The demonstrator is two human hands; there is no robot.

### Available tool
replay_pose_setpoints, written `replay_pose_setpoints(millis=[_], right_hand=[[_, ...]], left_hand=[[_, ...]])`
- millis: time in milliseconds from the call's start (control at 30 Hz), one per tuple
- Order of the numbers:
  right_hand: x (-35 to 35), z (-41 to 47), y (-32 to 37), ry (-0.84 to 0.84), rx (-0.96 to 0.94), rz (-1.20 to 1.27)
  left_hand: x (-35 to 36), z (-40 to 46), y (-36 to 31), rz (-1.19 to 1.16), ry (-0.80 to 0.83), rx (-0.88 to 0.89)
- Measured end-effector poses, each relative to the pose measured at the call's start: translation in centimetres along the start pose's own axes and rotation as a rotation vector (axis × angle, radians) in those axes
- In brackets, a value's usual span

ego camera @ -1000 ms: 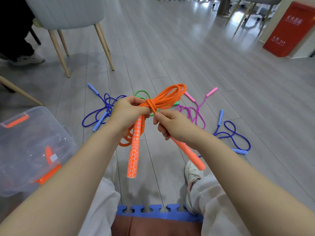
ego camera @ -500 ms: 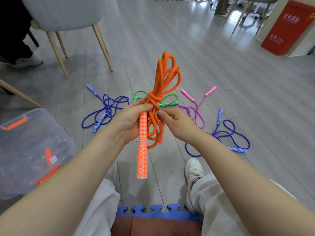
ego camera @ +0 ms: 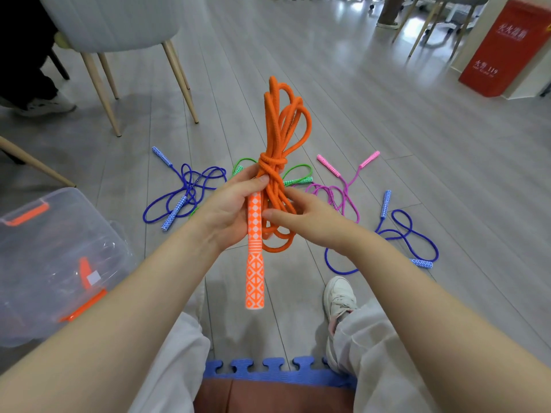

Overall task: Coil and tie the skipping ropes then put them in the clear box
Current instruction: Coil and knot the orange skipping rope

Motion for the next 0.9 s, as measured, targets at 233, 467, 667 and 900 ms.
replay_pose_setpoints(millis=[233,467,667,900], right_hand=[[-0.3,-0.7,0.9,0.051,0.076,0.213],[0.0,-1.0,1.0,0.087,0.106,0.223],[0.4,-1.2,1.2,0.114,0.134,0.287],[0.2,-0.7,0.5,0.071,0.119,0.309]], left_hand=[[0.1,0.0,-0.7,0.001,-0.030,0.035],[-0.3,-0.4,-1.8,0.320,-0.103,0.238],[-0.4,-0.5,-1.5,0.321,-0.124,0.220],[-1.0,0.0,-1.1,0.349,-0.141,0.187]])
Point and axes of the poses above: each hand's wrist, its own z-axis towards the middle knuckle, its own x-axis out of the palm, y = z × x, the point moved 8 cm from there along z, towards the middle knuckle, and after that the axes turned 5 degrees about -y, right-handed, at the moved point
